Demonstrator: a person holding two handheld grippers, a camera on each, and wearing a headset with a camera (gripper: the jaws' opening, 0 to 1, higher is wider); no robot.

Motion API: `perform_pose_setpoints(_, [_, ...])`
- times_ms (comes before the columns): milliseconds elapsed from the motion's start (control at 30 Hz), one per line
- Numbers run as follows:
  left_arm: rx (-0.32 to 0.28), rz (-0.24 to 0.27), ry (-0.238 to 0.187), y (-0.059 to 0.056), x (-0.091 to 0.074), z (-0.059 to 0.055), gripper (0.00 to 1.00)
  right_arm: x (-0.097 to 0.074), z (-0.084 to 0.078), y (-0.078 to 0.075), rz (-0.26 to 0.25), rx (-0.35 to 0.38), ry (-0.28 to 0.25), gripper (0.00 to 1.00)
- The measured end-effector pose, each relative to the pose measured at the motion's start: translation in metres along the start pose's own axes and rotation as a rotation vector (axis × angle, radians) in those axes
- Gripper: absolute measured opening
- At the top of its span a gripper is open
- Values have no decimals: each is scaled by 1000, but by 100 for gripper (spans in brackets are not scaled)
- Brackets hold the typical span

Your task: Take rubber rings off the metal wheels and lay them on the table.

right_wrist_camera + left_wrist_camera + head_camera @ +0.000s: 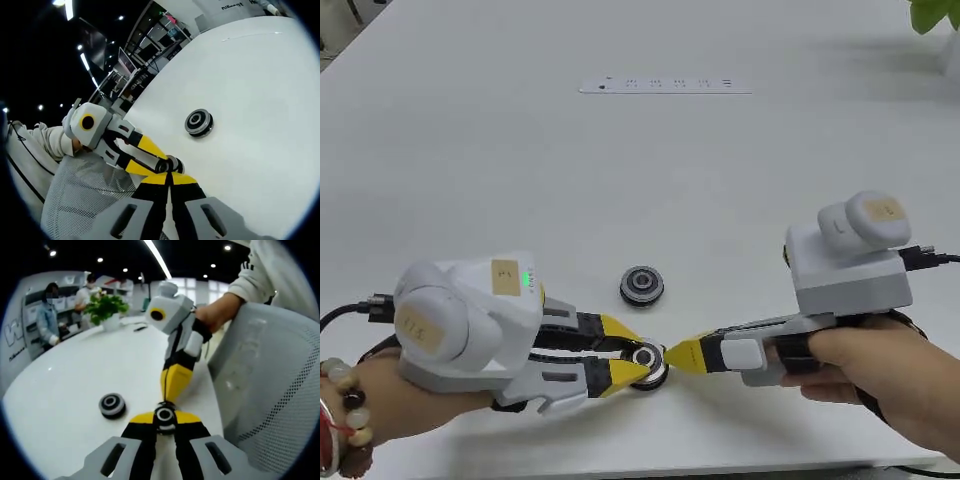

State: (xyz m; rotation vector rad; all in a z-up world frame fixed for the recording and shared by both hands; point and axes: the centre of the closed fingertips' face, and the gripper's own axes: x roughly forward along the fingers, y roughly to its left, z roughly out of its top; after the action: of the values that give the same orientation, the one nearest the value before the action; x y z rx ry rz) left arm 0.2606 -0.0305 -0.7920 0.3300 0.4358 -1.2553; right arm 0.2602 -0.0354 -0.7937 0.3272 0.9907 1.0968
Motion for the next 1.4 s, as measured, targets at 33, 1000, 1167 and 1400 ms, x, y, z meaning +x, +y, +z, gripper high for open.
perform_pose_setpoints(33, [1,0,0,0,0,0,13,0,0,0,1,3,-1,0])
perform_pose_setpoints(1000, [9,6,0,1,-1,0,13,1,4,6,25,-5,-9,0])
perform_pose_setpoints(1167, [10,6,0,1,-1,0,13,1,4,9,34,-4,-12,0])
perform_pose_setpoints(1400, [9,6,-1,1,-1,0,13,1,5,6,35,3,-14,0])
